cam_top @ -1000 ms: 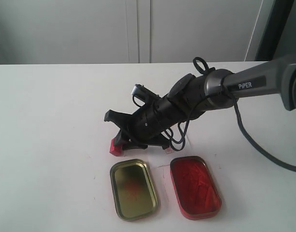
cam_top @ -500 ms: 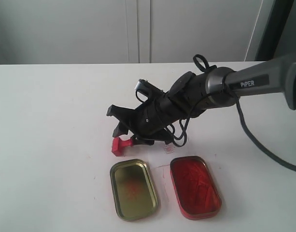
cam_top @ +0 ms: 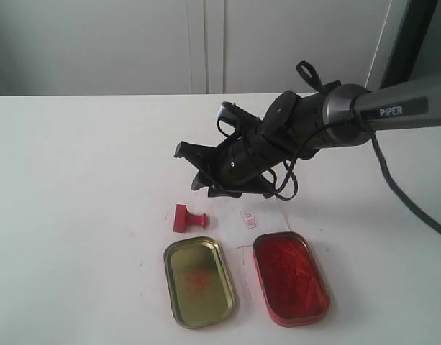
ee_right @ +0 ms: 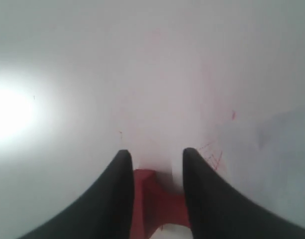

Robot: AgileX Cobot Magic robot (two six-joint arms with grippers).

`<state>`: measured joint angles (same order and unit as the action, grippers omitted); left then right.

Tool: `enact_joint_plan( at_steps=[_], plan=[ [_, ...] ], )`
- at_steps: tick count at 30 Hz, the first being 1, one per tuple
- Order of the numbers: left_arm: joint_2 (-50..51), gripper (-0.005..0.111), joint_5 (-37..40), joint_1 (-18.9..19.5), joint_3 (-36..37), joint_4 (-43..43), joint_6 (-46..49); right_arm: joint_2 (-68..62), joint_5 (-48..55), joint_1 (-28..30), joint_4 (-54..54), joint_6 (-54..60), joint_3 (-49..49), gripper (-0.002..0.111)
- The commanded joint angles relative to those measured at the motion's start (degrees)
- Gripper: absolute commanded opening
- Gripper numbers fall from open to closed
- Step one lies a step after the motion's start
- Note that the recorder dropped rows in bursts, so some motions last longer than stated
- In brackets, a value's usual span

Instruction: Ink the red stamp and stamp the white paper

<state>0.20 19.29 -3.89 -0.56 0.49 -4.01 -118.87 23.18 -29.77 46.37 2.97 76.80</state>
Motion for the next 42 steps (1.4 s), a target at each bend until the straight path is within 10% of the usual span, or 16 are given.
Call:
enact_joint_plan(
  at_steps=[1, 4, 42],
  plan=[
    [-0.2, 0.0, 0.8, 0.0, 0.6, 0.0, -0.1, 3.5, 1.6, 0.7, -6.1, -0.3, -0.2, 0.014],
    [-0.2, 0.0, 0.8, 0.0, 0.6, 0.0, -0.1, 5.3, 2.4, 0.8, -11.8, -0.3, -0.2, 0.0],
    [-0.2, 0.0, 0.8, 0.0, 0.6, 0.0, -0.1, 12.5, 31.1, 5.0, -35.9, -8.2, -0.2, 0.0]
  ],
)
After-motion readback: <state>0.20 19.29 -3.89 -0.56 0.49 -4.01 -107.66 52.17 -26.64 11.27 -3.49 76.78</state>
